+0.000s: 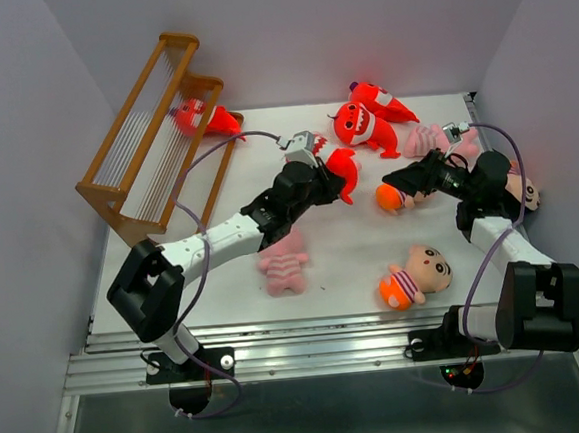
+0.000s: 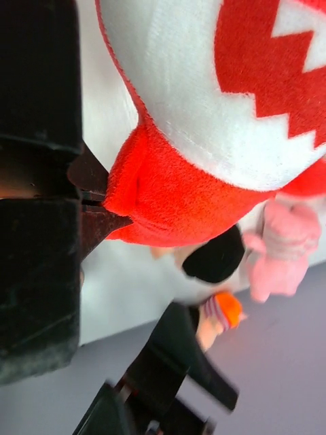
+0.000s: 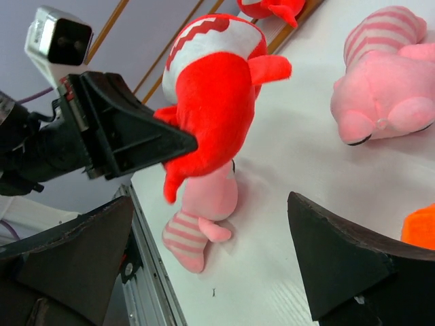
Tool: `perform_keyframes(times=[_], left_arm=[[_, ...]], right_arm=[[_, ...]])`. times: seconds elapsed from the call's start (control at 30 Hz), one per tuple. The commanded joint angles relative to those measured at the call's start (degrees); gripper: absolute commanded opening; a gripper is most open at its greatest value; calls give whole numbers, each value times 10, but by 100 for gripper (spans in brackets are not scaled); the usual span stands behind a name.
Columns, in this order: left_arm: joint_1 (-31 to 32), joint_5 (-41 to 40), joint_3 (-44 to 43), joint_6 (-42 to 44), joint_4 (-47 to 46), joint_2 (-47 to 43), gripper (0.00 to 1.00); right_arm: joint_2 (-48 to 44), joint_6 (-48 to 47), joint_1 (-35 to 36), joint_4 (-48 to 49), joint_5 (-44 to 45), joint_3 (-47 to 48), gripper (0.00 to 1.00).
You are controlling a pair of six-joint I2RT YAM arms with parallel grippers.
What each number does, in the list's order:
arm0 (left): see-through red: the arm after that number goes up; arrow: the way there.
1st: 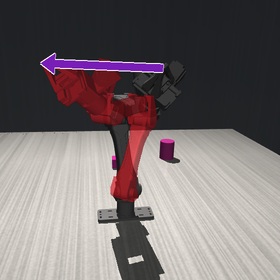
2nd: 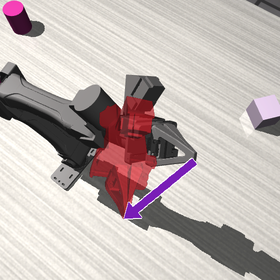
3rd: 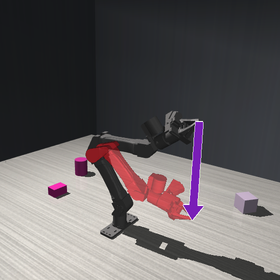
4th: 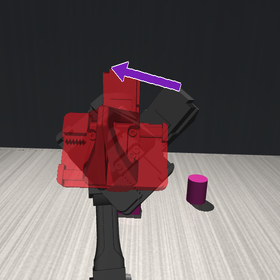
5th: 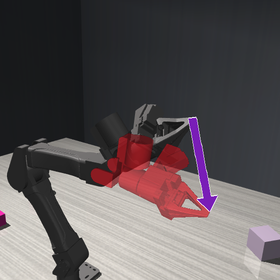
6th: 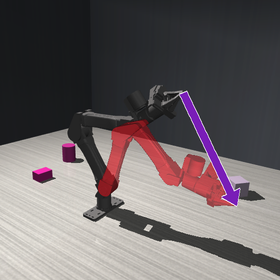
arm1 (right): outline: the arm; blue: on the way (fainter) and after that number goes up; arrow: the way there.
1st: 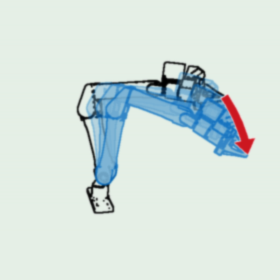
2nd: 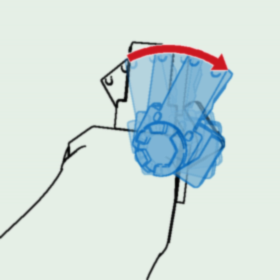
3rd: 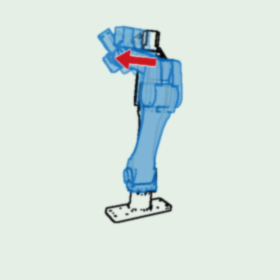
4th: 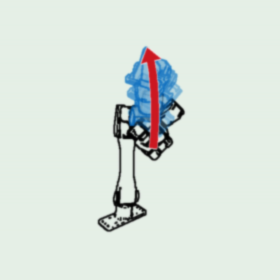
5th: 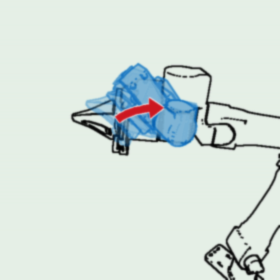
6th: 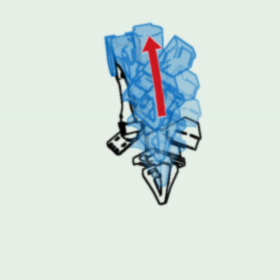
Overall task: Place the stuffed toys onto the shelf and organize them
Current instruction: Pass the stuffed toy from the right arm to the left
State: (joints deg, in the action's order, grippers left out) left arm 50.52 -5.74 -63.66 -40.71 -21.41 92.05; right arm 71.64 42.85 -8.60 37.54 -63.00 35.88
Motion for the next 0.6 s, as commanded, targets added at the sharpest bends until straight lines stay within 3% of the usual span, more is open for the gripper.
perform_keyframes(times=[0.0, 0.37, 0.57], left_arm=[[-38, -53, -15, 41, 62, -35, 0], [-139, -146, -61, 64, 131, 31, 0], [-181, -131, -91, 61, 125, 75, 0]], right_arm=[[-13, -18, 1, 11, 1, 4, 100], [-13, -28, 1, 7, 2, 4, 100], [-11, -28, 1, 7, 0, 6, 100]])
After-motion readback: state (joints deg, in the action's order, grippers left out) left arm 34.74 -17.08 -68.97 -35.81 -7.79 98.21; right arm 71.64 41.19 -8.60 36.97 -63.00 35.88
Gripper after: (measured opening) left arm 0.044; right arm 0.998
